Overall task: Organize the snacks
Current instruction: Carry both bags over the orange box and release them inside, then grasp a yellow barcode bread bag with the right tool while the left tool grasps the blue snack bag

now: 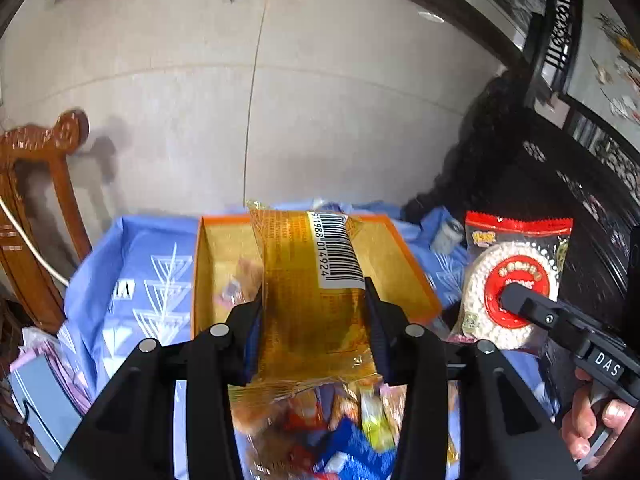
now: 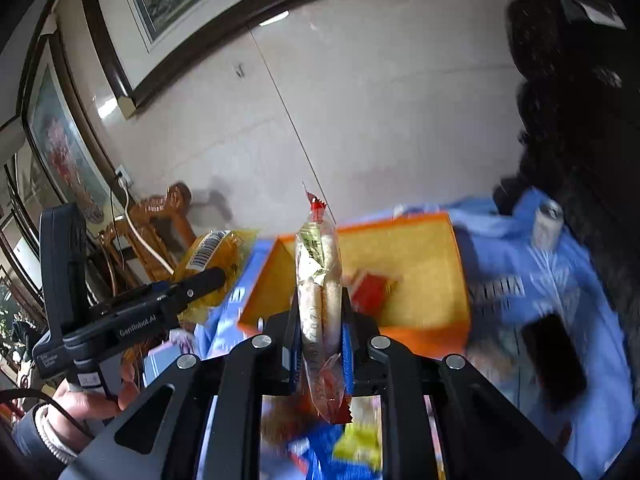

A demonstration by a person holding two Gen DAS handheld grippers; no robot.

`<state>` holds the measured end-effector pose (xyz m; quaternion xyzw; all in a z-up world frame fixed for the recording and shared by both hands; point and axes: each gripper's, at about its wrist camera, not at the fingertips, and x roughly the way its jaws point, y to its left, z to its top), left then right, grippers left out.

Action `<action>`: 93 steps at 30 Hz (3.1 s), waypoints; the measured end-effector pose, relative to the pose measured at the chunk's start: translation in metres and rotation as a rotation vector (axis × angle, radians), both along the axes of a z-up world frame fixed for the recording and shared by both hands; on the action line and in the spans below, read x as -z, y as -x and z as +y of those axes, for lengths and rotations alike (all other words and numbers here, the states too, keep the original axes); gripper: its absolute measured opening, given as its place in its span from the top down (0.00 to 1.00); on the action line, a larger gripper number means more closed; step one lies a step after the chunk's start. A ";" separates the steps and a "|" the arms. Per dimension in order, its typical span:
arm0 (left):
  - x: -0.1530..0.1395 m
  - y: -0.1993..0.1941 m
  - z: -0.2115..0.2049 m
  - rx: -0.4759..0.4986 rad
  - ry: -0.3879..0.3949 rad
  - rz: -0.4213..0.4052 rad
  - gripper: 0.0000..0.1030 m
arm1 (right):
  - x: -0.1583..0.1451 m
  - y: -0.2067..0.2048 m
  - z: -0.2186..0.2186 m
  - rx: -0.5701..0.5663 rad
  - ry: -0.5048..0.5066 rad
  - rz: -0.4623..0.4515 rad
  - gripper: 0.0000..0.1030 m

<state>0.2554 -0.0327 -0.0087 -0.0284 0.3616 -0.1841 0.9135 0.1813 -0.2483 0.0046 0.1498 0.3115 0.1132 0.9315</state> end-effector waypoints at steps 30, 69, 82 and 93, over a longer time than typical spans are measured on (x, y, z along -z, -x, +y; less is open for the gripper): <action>0.009 0.032 0.003 -0.119 -0.081 -0.005 0.04 | 0.056 0.035 -0.016 0.035 0.172 0.132 0.27; 0.168 0.139 -0.046 0.254 -0.305 0.197 0.04 | 0.182 0.149 -0.021 0.102 0.124 0.485 0.66; 0.222 0.118 -0.091 0.633 -0.445 0.190 0.04 | 0.175 0.184 -0.032 0.209 0.099 0.497 0.66; 0.236 0.116 -0.093 0.683 -0.336 0.247 0.31 | 0.174 0.188 -0.032 0.284 0.085 0.502 0.65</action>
